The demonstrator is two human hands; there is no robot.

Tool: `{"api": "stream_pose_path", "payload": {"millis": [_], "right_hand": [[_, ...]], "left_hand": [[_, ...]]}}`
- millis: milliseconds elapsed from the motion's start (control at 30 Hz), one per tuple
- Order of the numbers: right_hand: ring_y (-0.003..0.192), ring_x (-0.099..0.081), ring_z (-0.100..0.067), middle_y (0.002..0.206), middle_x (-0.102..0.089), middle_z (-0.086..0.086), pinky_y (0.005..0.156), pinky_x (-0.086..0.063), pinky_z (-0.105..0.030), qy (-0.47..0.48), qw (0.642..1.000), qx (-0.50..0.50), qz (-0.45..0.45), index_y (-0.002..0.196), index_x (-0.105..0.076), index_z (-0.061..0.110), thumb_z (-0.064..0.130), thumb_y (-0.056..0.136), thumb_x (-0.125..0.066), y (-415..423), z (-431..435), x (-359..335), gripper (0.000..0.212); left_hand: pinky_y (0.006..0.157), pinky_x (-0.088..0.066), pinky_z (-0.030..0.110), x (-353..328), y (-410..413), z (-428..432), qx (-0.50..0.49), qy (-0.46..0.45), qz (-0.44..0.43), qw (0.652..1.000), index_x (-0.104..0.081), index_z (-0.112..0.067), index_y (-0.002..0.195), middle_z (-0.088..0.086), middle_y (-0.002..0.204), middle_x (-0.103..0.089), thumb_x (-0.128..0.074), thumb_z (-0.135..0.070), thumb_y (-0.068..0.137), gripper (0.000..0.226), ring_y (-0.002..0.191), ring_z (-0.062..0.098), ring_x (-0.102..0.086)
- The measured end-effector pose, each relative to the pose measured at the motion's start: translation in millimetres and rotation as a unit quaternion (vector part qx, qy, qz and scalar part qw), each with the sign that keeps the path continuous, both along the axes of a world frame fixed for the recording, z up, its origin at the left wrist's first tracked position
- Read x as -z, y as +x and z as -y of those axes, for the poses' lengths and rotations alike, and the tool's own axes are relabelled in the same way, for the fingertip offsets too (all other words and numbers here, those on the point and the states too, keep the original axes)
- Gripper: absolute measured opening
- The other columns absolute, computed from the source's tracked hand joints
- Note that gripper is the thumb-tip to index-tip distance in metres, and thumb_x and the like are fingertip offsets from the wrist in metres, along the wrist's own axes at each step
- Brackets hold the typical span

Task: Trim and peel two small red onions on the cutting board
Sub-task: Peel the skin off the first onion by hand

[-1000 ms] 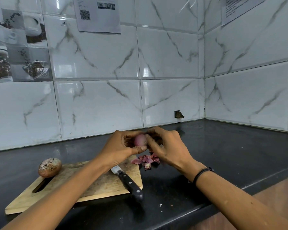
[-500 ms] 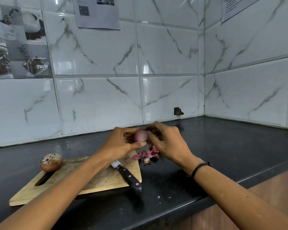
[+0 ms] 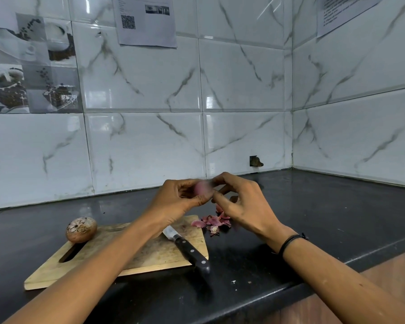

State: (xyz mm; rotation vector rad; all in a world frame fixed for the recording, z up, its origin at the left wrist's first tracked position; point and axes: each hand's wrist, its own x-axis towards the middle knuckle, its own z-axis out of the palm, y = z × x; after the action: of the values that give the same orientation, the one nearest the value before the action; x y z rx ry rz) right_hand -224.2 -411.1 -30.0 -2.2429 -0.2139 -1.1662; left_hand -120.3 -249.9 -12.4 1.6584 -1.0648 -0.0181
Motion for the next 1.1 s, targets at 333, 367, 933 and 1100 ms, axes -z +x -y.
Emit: {"api": "stream_pose_path", "payload": {"millis": [333, 367, 933, 1100], "right_hand": [[0.083, -0.068, -0.005, 0.100, -0.070, 0.013, 0.066, -0.042, -0.014, -0.019, 1.000, 0.018, 0.010, 0.095, -0.071, 0.026, 0.035, 0.088, -0.077, 1, -1, 0, 0.012], [0.082, -0.068, -0.005, 0.101, -0.069, 0.014, 0.067, -0.046, -0.018, -0.018, 1.000, 0.016, 0.010, 0.095, -0.069, 0.027, 0.037, 0.087, -0.077, 1, -1, 0, 0.015], [0.078, -0.055, -0.011, 0.088, -0.055, 0.012, 0.064, -0.053, -0.040, -0.104, 0.992, 0.066, 0.040, 0.097, -0.054, 0.024, 0.041, 0.078, -0.084, 8, -1, 0, 0.040], [0.079, -0.056, -0.013, 0.091, -0.057, 0.008, 0.064, -0.052, -0.039, -0.133, 0.990, 0.039, 0.031, 0.106, -0.049, 0.017, 0.030, 0.084, -0.081, 7, -3, 1, 0.041]], "left_hand": [[0.092, -0.056, 0.022, 0, 7, -1, 0.030, -0.020, -0.028, 0.999, -0.066, -0.023, 0.131, -0.012, 0.117, -0.072, -0.063, -0.031, 0.095, 0.038, 0.106, 0.000, -0.068], [0.092, -0.056, 0.022, 0, 7, -1, 0.034, -0.018, -0.026, 0.999, -0.065, -0.023, 0.132, -0.012, 0.118, -0.072, -0.062, -0.033, 0.095, 0.039, 0.108, 0.000, -0.068], [0.095, -0.057, 0.032, 3, 2, 7, 0.066, 0.004, -0.051, 0.996, -0.066, -0.026, 0.119, 0.001, 0.114, -0.074, -0.045, -0.032, 0.105, 0.026, 0.107, 0.014, -0.070], [0.094, -0.057, 0.027, 4, -2, 10, 0.049, 0.028, -0.033, 0.998, -0.061, -0.018, 0.130, 0.003, 0.116, -0.071, -0.040, -0.033, 0.107, 0.034, 0.102, 0.009, -0.069]]}}
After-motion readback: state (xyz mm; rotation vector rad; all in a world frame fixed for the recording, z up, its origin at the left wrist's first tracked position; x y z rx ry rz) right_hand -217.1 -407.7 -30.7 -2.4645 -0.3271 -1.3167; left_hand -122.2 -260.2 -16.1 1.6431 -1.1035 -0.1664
